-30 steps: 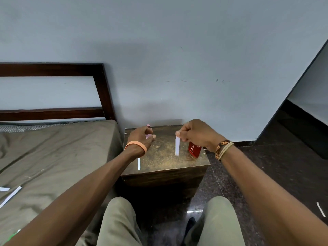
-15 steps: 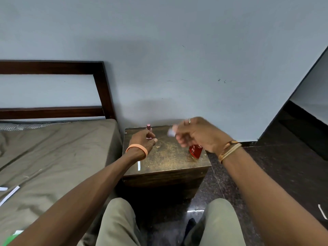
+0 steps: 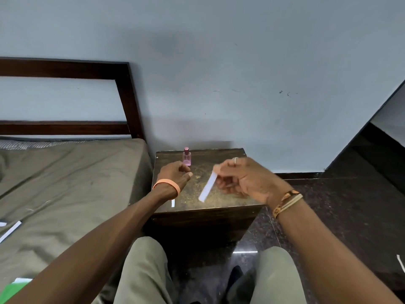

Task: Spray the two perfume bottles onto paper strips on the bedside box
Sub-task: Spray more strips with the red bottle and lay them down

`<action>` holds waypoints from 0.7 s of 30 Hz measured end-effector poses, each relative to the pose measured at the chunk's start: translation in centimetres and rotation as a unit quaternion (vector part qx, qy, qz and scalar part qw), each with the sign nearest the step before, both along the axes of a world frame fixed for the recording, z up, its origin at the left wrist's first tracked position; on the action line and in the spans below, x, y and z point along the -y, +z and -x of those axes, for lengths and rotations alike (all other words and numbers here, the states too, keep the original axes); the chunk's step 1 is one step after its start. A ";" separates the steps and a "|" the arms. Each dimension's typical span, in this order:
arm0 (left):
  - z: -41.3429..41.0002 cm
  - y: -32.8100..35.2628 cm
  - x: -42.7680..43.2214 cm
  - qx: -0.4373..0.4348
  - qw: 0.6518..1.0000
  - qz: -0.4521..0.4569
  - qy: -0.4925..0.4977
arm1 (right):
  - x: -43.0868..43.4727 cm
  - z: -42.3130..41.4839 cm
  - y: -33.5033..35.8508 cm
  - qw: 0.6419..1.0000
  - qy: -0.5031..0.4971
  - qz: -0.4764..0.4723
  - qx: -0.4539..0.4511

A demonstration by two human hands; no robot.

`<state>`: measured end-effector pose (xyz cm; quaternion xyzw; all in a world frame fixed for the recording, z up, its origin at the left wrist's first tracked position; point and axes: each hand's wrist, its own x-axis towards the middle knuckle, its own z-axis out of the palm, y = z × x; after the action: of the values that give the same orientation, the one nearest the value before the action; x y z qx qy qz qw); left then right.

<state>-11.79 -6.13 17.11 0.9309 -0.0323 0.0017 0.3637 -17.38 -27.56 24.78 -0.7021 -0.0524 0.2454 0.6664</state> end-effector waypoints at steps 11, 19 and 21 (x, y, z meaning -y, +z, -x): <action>-2.5 -3.5 0.8 -0.032 0.999 0.006 -0.001 | -0.4 -3.0 -5.1 0.932 -0.058 0.334 0.128; -6.2 -6.0 3.1 -0.040 0.995 0.090 -0.012 | 1.9 -8.5 -5.9 0.964 -0.145 0.210 0.082; -7.7 -6.2 4.1 -0.038 0.993 0.111 -0.017 | 3.0 -10.9 -6.2 0.954 -0.165 0.229 0.099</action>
<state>-4.12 -10.24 10.87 0.8834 -0.0342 -0.0363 0.4660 -6.44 -30.60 18.60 -0.8555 0.0562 0.0663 0.5105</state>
